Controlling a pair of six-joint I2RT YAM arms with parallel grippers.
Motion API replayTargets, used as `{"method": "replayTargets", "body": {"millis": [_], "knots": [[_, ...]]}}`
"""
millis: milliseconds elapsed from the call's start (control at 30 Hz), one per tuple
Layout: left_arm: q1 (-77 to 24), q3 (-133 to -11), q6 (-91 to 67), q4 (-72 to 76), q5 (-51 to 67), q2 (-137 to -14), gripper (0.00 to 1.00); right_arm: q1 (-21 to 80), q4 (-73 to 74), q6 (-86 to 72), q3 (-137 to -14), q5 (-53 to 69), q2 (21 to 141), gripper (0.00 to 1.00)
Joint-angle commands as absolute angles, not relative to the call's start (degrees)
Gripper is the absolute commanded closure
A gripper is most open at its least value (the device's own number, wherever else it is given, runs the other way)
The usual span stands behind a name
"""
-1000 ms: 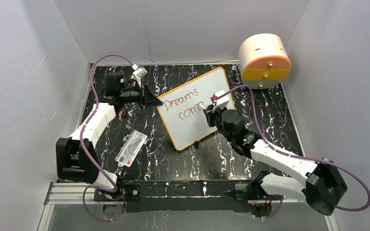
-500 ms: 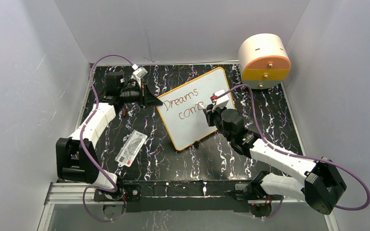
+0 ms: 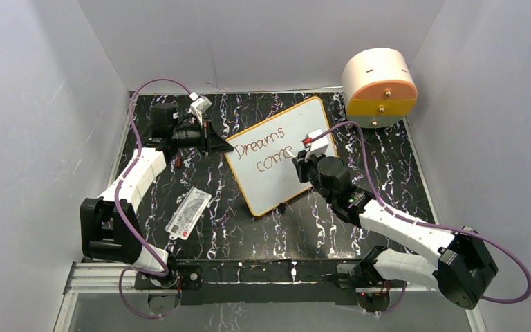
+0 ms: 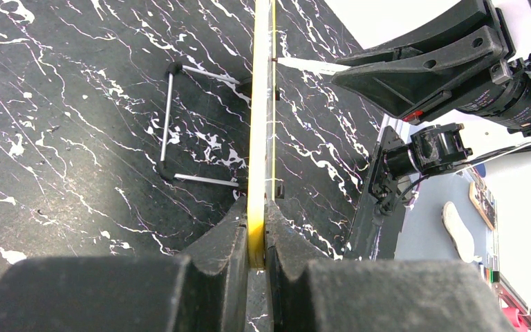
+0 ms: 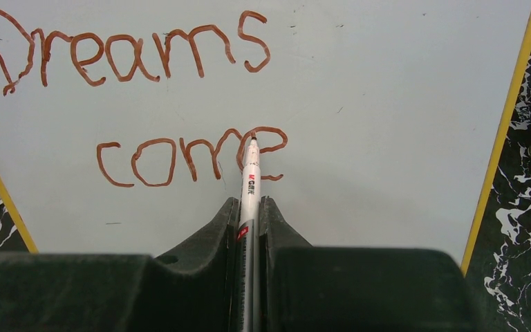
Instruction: Write a sentence on the whiteboard
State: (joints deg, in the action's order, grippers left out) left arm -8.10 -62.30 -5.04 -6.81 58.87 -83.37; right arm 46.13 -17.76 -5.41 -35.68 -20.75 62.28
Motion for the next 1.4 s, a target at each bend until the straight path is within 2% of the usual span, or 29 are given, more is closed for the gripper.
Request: {"method": "replayTargets", "body": {"millis": [0,867,1367], "knots": [[-10.2,-60.7,-1.0,-13.1,52.8,-86.0,1.0,45.9,-17.8,-5.7,-36.5,-20.0,61.2,1.0],[-10.2,-60.9,-0.6,-13.5,52.4,-86.2,1.0,45.9,-13.5,-6.2,-34.6,-19.4,59.5,1.0],[-10.2,-61.2,-0.3,-13.9,51.6,-86.6,1.0,45.9,-14.2,-4.9,-34.0,-24.2,60.0,1.0]]}}
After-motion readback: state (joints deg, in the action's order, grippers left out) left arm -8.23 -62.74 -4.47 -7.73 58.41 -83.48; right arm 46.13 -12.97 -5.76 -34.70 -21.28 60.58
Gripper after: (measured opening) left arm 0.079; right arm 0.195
